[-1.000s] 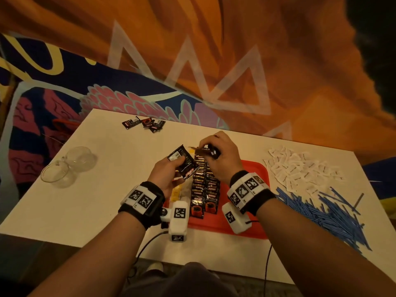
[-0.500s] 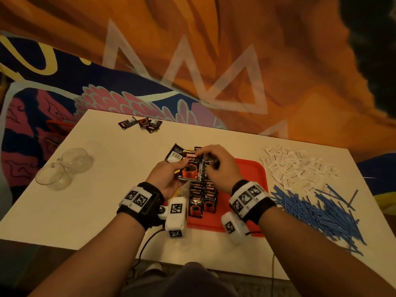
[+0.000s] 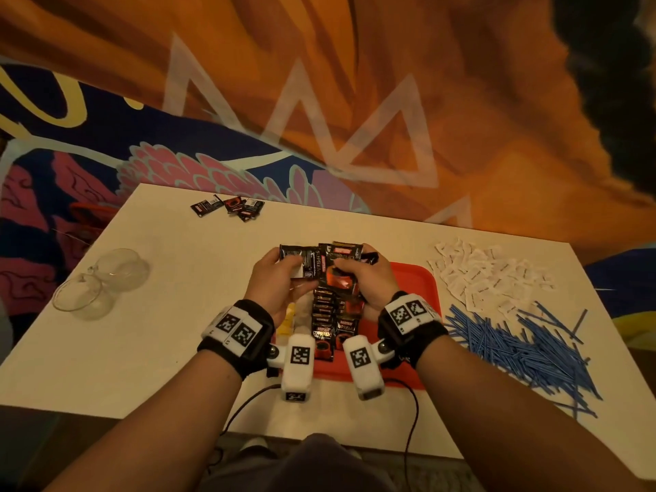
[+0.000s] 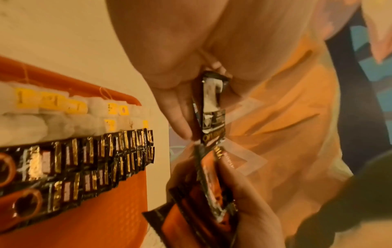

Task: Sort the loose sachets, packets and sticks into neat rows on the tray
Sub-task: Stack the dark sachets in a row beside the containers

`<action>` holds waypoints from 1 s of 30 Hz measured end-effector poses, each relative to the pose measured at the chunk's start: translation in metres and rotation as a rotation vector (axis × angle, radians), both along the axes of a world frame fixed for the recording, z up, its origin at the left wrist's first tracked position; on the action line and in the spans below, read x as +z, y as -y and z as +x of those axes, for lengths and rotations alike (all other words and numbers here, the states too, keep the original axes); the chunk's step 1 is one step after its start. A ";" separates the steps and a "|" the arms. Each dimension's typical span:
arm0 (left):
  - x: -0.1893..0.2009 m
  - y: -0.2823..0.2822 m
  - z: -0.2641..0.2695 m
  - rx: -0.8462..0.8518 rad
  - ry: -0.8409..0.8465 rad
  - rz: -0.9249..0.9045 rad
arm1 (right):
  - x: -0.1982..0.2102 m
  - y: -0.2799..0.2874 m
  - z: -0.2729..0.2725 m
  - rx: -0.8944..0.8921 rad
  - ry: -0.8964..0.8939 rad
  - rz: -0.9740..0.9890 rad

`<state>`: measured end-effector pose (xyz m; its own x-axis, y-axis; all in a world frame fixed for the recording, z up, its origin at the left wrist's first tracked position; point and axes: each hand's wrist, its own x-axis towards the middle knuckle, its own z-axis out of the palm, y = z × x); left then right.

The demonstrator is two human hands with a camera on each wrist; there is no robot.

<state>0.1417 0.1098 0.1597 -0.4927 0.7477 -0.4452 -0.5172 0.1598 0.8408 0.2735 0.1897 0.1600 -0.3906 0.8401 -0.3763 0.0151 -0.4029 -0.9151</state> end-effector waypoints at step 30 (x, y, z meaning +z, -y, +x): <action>-0.001 -0.006 0.037 -0.417 0.054 0.014 | 0.006 -0.009 0.002 0.053 -0.252 -0.029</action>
